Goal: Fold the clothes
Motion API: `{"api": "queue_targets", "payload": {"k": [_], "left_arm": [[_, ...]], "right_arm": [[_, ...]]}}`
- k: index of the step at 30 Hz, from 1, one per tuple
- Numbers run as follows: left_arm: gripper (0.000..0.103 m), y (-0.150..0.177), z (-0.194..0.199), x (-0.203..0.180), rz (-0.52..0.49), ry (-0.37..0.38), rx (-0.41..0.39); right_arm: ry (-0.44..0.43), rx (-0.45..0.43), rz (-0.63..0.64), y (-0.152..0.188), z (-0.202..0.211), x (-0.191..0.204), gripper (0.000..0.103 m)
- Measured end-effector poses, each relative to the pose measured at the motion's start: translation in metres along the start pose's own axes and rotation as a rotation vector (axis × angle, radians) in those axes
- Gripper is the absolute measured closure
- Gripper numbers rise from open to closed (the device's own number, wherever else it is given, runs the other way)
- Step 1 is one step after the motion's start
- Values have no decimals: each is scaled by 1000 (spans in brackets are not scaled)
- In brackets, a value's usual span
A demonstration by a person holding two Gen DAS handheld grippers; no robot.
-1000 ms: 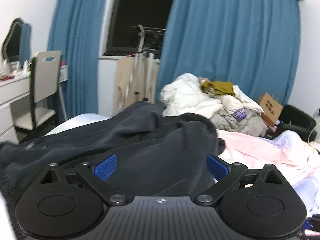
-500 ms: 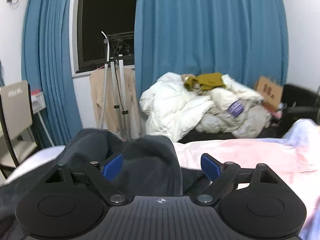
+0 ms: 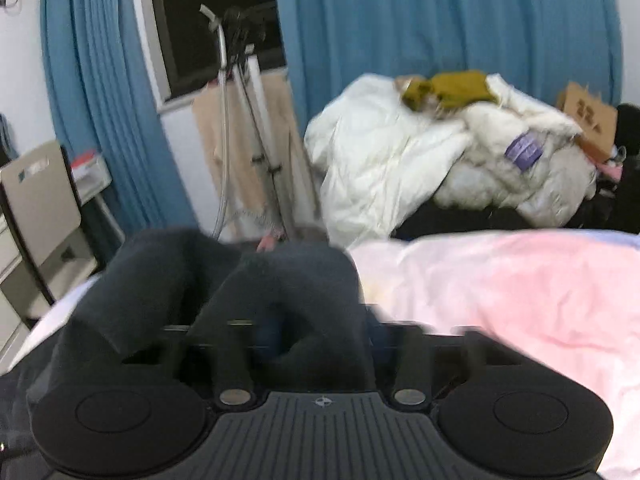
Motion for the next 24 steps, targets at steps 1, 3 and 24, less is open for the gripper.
{"api": "queue_targets", "payload": {"k": [1, 3, 24], "left_arm": [[92, 2, 2, 0, -8, 1, -3], [95, 1, 14, 0, -23, 1, -44], [98, 117, 319, 27, 10, 402, -321]], "right_arm": [[5, -3, 4, 0, 0, 0, 66], [14, -18, 13, -2, 1, -1, 66], [55, -159, 113, -13, 51, 34, 69]]}}
Point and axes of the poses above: each gripper's, at about its wrist camera, not at the fingertips, and z roughly against the way its jaws point, x to its left, y to its underside, the point moved 9 cm from there along -z, roughly the way its jaws point, and after that the axes turned 2 degrees about x, right-handed, at the moved point
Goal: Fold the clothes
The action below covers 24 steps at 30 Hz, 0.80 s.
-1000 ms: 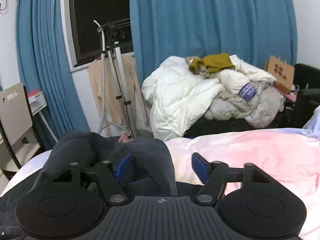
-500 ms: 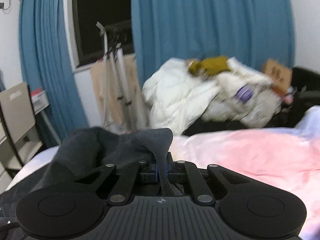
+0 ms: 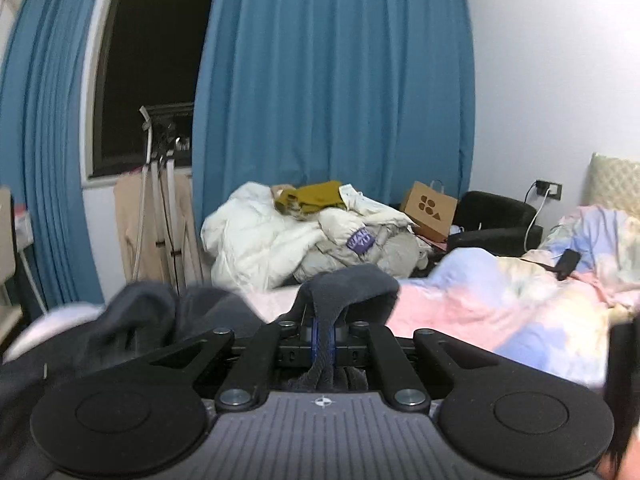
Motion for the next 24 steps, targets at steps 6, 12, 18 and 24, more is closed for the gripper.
{"api": "queue_targets", "payload": {"k": [6, 12, 18, 24], "left_arm": [[97, 71, 35, 22, 149, 0, 56], [97, 92, 46, 51, 225, -3, 53], [96, 111, 31, 71, 335, 13, 61], [96, 118, 17, 83, 389, 34, 79]], "right_arm": [[-16, 29, -92, 5, 15, -8, 68], [-31, 30, -172, -14, 5, -11, 63], [-41, 102, -241, -50, -67, -38, 44], [-141, 236, -400, -45, -159, -77, 41]]}}
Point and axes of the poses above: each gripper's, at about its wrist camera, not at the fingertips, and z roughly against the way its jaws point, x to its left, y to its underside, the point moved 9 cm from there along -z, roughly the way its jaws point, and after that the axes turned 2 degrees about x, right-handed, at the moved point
